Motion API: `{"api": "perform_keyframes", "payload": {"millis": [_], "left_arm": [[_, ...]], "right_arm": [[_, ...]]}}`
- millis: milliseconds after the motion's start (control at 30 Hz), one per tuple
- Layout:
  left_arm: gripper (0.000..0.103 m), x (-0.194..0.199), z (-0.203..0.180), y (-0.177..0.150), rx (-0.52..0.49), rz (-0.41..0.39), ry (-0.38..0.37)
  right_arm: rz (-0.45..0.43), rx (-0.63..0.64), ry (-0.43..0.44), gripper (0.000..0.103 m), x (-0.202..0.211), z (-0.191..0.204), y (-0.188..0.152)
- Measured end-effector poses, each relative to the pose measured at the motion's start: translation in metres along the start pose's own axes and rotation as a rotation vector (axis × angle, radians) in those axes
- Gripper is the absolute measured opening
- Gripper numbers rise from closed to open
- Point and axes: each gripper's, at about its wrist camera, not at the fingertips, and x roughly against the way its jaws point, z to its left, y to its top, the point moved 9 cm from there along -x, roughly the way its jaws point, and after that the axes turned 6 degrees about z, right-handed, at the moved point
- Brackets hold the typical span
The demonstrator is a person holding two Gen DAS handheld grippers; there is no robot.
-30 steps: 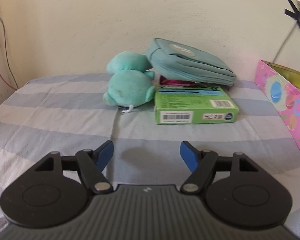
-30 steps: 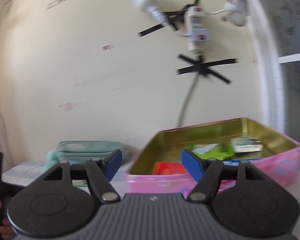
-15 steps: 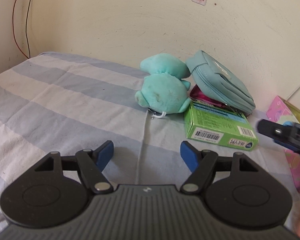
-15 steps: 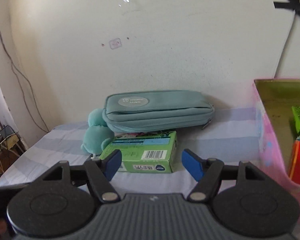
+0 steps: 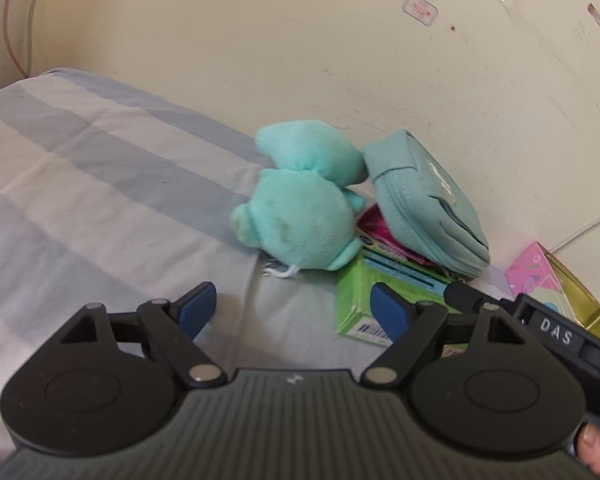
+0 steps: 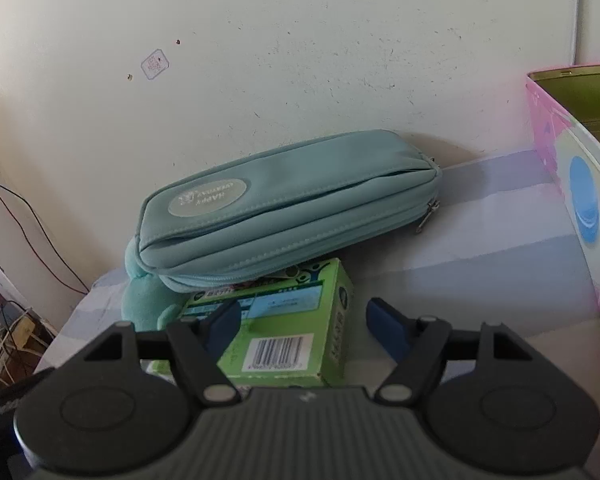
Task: Organize objects
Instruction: 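Move the left gripper to the green medicine box and grasp it, then lift the green medicine box into the pink tin and open the left gripper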
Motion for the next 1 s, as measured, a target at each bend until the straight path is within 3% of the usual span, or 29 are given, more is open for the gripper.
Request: {"api": "perform_keyframes", "payload": {"millis": [133,167,200,233,367,800,1000], "left_arm": [[0.078,-0.016,-0.018,0.002,-0.069,-0.01,0.025],[0.067,-0.016,-0.023,0.001,-0.088,-0.009,0.005],[0.048,-0.016,-0.029,-0.004,-0.073,0.029,-0.085],[0.047,-0.013,-0.031,-0.008,-0.025,0.062,-0.149],[0.047,0.01,-0.034,-0.028,-0.082,0.077,-0.148],[0.053,0.1,-0.047,-0.122,-0.211,0.138,-0.266],[0.054,0.11,-0.066,-0.151,-0.326,0.137,-0.233]], "right_arm": [[0.037,0.045,0.004,0.059,-0.005,0.009,-0.004],[0.038,0.067,-0.006,0.059,-0.005,0.013,-0.005],[0.036,0.084,-0.014,0.059,-0.005,0.016,-0.006],[0.033,0.093,-0.014,0.057,-0.002,0.018,-0.009],[0.037,0.096,-0.001,0.057,0.018,0.02,-0.026],[0.042,0.183,0.024,0.067,0.123,0.022,-0.113],[0.039,0.265,0.029,0.071,0.159,0.024,-0.145]]}}
